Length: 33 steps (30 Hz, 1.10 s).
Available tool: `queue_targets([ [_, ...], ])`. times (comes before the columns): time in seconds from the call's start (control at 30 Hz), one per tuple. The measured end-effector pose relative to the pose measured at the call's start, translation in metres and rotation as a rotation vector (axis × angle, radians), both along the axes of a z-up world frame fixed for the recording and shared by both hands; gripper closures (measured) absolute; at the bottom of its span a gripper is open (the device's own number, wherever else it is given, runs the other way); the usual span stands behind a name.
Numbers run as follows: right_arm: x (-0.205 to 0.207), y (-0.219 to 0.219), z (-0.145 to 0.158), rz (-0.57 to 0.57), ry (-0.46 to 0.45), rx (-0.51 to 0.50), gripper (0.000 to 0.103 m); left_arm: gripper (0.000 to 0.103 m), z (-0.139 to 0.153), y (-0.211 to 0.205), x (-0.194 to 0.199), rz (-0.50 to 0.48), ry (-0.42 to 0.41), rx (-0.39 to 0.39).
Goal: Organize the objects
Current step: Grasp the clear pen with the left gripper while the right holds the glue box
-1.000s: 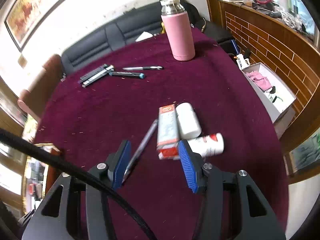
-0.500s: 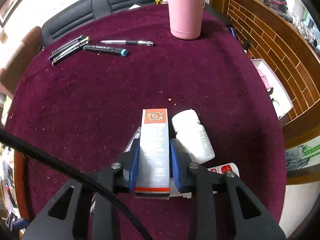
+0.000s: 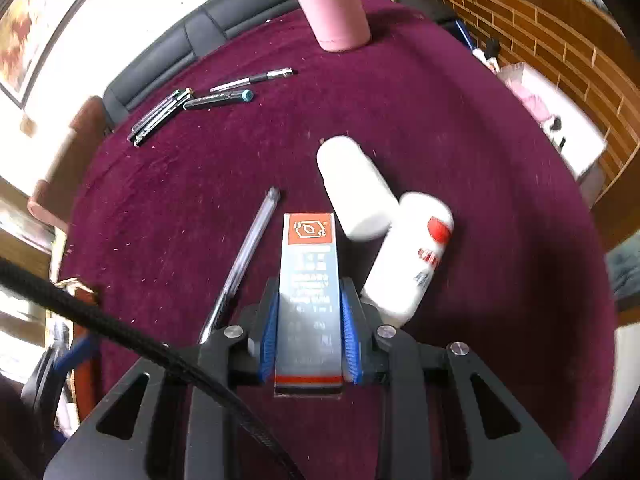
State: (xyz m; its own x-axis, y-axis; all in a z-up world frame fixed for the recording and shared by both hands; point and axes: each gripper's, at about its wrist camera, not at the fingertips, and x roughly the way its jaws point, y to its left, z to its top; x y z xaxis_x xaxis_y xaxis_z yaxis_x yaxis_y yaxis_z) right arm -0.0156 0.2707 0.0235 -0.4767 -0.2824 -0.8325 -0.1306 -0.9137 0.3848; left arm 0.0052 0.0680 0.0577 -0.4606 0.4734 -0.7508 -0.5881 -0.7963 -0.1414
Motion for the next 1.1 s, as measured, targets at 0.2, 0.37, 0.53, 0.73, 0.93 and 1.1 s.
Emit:
queue_targets([
  [0.2,0.018,0.008,-0.012,-0.023,0.051,-0.06,0.078,0.002,-0.024,0.029,-0.025,-0.023,0.04,-0.126],
  [0.37,0.019,0.016,-0.018,-0.032,0.092,-0.137,0.078,0.002,-0.039,0.054,-0.037,-0.058,0.048,-0.198],
  [0.53,0.021,0.019,-0.021,-0.043,0.116,-0.185,0.078,0.003,-0.046,0.074,-0.05,-0.083,0.07,-0.223],
  [0.73,0.023,0.013,-0.02,-0.037,0.136,-0.143,0.078,0.037,-0.052,0.081,-0.063,-0.06,0.03,-0.191],
  [0.93,0.023,0.012,-0.021,-0.038,0.147,-0.133,0.078,0.094,-0.047,0.094,-0.044,-0.105,0.068,-0.211],
  [1.1,0.022,0.01,-0.022,-0.034,0.158,-0.118,0.078,0.097,-0.042,0.092,-0.029,-0.139,0.081,-0.245],
])
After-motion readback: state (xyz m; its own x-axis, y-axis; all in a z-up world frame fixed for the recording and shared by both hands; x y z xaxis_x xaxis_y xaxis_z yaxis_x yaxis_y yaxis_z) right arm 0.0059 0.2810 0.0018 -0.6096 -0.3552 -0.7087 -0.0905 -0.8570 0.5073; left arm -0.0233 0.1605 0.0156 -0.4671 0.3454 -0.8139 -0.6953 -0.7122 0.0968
